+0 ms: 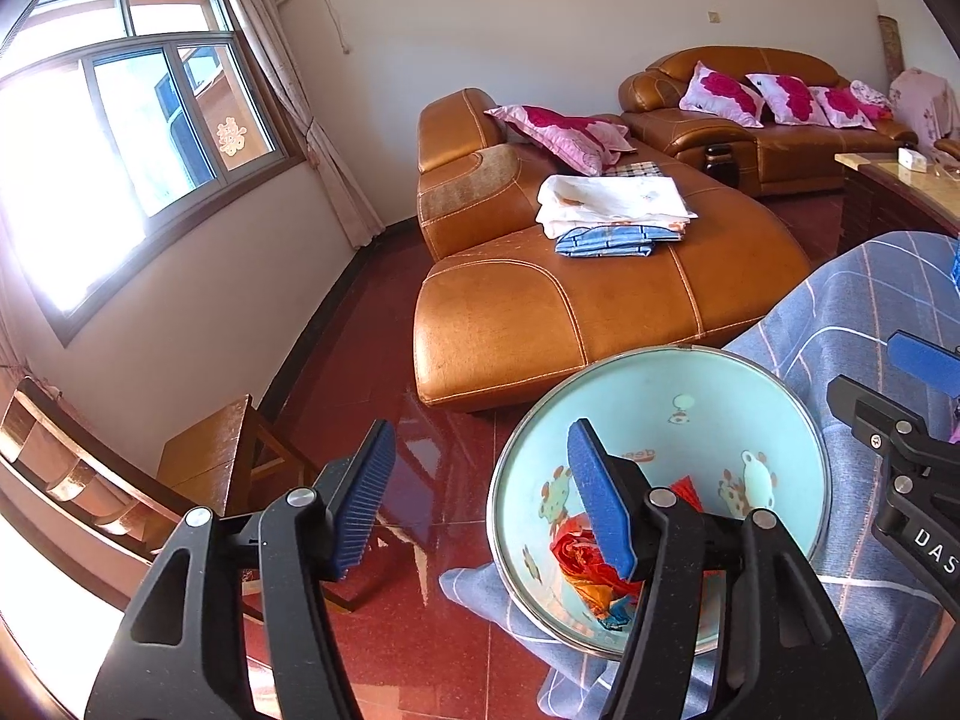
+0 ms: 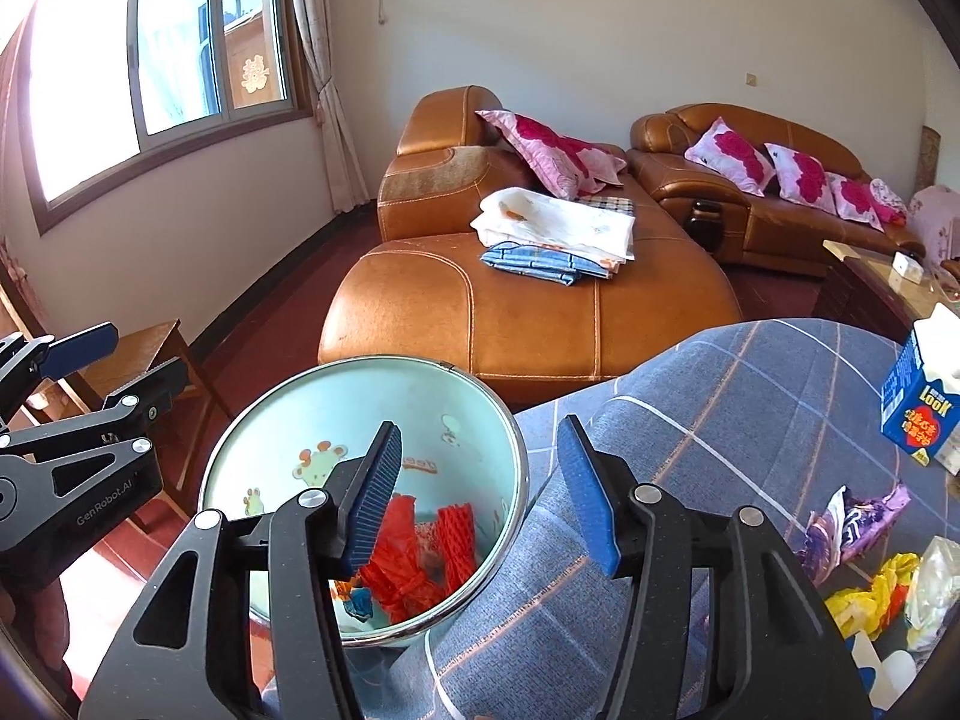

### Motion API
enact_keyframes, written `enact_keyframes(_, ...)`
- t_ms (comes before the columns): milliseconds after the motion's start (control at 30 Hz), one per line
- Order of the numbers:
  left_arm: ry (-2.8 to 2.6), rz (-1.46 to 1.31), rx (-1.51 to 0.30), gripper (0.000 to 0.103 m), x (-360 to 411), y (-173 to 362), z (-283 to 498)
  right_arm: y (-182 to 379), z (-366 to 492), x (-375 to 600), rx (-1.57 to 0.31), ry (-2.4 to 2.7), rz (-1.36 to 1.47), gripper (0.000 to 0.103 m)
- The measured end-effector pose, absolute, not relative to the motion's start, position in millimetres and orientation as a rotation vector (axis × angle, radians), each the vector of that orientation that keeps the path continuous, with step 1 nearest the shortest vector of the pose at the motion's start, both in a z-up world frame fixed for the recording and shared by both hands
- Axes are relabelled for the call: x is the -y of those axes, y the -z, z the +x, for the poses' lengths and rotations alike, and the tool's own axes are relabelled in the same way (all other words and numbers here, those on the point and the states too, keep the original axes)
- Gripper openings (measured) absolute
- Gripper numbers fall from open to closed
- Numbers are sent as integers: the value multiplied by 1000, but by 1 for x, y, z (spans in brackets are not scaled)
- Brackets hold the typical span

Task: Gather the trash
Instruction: 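Open the right gripper to drop the red mesh net into the wastebasket, then move both tools back over the table toward the remaining trash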

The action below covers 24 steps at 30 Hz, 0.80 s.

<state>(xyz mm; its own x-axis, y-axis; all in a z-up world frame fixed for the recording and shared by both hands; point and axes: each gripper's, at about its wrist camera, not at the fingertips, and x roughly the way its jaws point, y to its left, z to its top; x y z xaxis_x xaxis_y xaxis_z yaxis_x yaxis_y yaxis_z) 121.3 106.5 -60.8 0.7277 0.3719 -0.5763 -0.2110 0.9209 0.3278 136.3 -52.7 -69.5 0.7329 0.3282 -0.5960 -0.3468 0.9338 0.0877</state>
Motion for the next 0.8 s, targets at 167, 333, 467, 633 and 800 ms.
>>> enact_keyframes(167, -313, 246, -682, 60, -104, 60, 119, 62, 129, 57, -641, -343, -43, 56)
enact_keyframes(333, -290, 240, -674, 67, -100, 57, 115, 49, 115, 62, -611, -318, -49, 57)
enact_keyframes(467, -252, 240, -668, 68, -88, 55, 112, 38, 102, 72, -585, -287, -46, 58)
enact_keyframes(633, -181, 257, -668, 69, -63, 57, 105, 28, 78, 97, -554, -225, -30, 58)
enact_keyframes(800, -72, 273, -666, 73, -28, 62, 93, 26, 57, 133, -548, -148, 5, 61)
